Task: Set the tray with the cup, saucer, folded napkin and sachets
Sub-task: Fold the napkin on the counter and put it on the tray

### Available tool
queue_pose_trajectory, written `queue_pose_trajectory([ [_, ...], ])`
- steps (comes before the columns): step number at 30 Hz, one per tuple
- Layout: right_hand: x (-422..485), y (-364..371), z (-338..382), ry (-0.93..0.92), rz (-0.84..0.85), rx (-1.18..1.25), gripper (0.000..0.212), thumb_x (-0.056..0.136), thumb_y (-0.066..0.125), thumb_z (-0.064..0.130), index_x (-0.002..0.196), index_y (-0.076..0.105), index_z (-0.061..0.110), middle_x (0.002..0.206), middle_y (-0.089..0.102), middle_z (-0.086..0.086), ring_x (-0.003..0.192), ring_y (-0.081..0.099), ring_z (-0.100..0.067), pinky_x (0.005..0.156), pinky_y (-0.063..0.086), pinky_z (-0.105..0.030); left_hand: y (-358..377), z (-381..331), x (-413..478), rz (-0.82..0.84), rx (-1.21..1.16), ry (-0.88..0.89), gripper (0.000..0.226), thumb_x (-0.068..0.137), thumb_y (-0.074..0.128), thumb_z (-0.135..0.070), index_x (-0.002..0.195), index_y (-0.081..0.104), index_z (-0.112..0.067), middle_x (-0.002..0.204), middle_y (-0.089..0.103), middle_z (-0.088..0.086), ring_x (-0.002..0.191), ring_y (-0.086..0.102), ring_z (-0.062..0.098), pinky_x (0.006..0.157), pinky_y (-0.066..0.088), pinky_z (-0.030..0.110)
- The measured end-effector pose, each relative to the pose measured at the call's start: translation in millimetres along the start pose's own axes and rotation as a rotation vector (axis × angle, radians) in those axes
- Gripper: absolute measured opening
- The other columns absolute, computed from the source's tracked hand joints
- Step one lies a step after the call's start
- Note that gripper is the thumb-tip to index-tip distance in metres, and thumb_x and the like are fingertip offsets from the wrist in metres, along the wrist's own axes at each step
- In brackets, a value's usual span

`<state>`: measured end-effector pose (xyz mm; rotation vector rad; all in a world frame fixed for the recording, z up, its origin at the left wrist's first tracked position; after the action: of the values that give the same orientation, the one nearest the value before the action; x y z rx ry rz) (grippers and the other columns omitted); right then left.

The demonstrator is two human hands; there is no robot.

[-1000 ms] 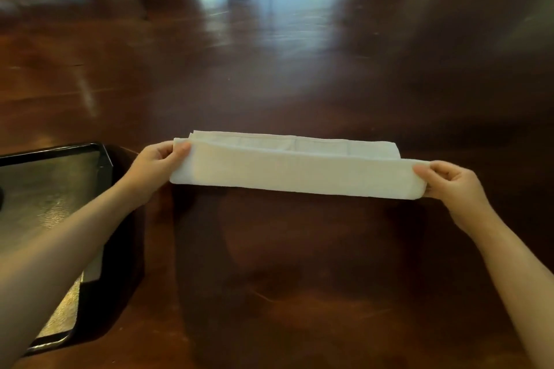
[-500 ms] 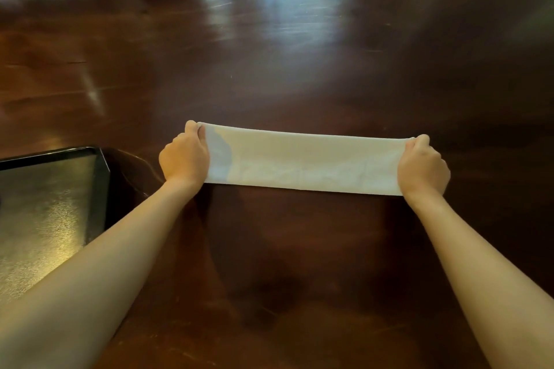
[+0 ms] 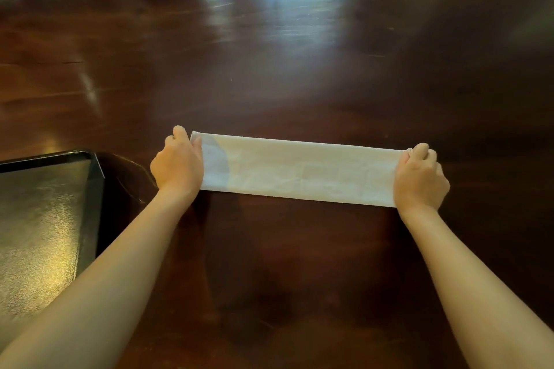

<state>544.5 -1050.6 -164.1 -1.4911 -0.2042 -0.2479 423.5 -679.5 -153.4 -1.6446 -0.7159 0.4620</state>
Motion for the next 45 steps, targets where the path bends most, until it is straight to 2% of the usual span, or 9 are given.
queue_pose_trajectory([
  [5,8.6,-19.9,22.5,0.02,0.016,0.078,0.038,0.092,0.049,0.02,0.123,0.044,-0.001,0.118,0.053,-0.024,0.106,0.049,-0.042,0.087,0.039,-0.051,-17.1,-11.0,-6.0,-0.087,-0.005,0.065,0.031,0.094,0.047,-0.023,0.116,0.05,-0.002,0.113,0.052,0.022,0.1,0.051,0.039,0.076,0.045,0.046],
  [8,-15.9,-23.3,108.3,-0.38,0.079,0.441,0.042,0.091,0.039,0.018,0.127,0.052,0.002,0.128,0.055,-0.02,0.121,0.049,-0.039,0.101,0.033,-0.044,2.1,-63.5,-29.8,0.03,-0.217,0.354,0.04,0.093,0.038,-0.012,0.132,0.047,-0.007,0.136,0.049,0.018,0.127,0.044,0.035,0.105,0.033,0.044],
  [12,-63.7,1.5,163.8,-0.642,0.434,0.282,0.049,0.1,0.024,0.028,0.148,0.019,0.019,0.157,0.015,-0.001,0.146,0.006,-0.02,0.116,-0.001,-0.04,32.9,-78.3,-48.4,0.191,-0.021,0.406,0.049,0.1,0.024,-0.033,0.147,0.02,-0.019,0.157,0.016,0.003,0.146,0.007,0.019,0.116,0.004,0.047],
  [17,-57.3,10.0,129.0,-0.579,0.449,0.128,0.058,0.094,0.017,0.052,0.148,0.002,0.033,0.159,0.0,0.004,0.146,-0.005,-0.018,0.118,-0.004,-0.042,36.6,-44.7,-31.9,0.219,0.044,0.355,0.064,0.095,0.018,-0.053,0.149,0.006,-0.023,0.159,0.0,-0.003,0.145,-0.005,0.013,0.116,-0.008,0.042],
  [24,-27.0,8.9,25.1,-0.321,0.473,0.054,0.057,0.095,0.014,0.051,0.148,0.005,0.031,0.159,0.002,0.002,0.145,-0.005,-0.017,0.118,-0.002,-0.038,30.2,-25.9,-24.9,0.225,0.022,0.35,0.066,0.095,0.017,-0.054,0.149,0.007,-0.018,0.159,0.0,0.0,0.145,-0.005,0.014,0.119,-0.004,0.032],
  [36,-17.2,6.1,10.6,-0.424,0.527,0.134,0.06,0.097,0.026,0.044,0.149,0.006,0.022,0.158,-0.001,0.001,0.144,-0.008,-0.013,0.114,-0.007,-0.029,25.2,-16.6,-57.6,0.156,0.022,0.274,0.068,0.095,0.017,-0.053,0.149,0.004,-0.015,0.158,-0.003,0.002,0.145,-0.008,0.015,0.118,-0.007,0.031],
  [38,-21.0,-2.2,2.7,-0.298,0.396,0.223,0.062,0.095,0.042,0.035,0.148,0.017,0.015,0.157,0.011,-0.005,0.145,0.006,-0.02,0.116,0.003,-0.037,25.4,-16.2,-60.7,0.151,0.024,0.274,0.068,0.095,0.017,-0.053,0.149,0.003,-0.015,0.158,-0.003,0.003,0.145,-0.008,0.015,0.117,-0.007,0.031],
  [41,-43.4,-25.7,-21.0,0.168,0.176,0.333,0.056,0.089,0.055,0.023,0.138,0.036,0.004,0.144,0.036,-0.02,0.132,0.032,-0.036,0.107,0.028,-0.046,26.5,-14.9,-60.6,0.152,0.034,0.279,0.068,0.094,0.015,-0.054,0.149,0.001,-0.015,0.158,-0.004,0.003,0.145,-0.009,0.015,0.118,-0.007,0.032],
  [45,-58.8,-33.8,-26.7,0.363,0.26,0.395,0.053,0.086,0.059,0.026,0.131,0.044,0.003,0.131,0.044,-0.021,0.121,0.038,-0.036,0.096,0.036,-0.044,26.7,-14.9,-60.9,0.149,0.03,0.282,0.068,0.094,0.015,-0.054,0.149,0.003,-0.015,0.158,-0.003,0.003,0.145,-0.008,0.015,0.118,-0.005,0.032],
])
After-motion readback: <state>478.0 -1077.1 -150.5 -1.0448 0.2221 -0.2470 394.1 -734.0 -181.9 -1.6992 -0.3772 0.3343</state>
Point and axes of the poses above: each hand's wrist, its own x-axis towards the middle knuckle, its own y-axis out of the palm, z = x × y, the point moved 4 cm from there along x, towards the middle knuckle
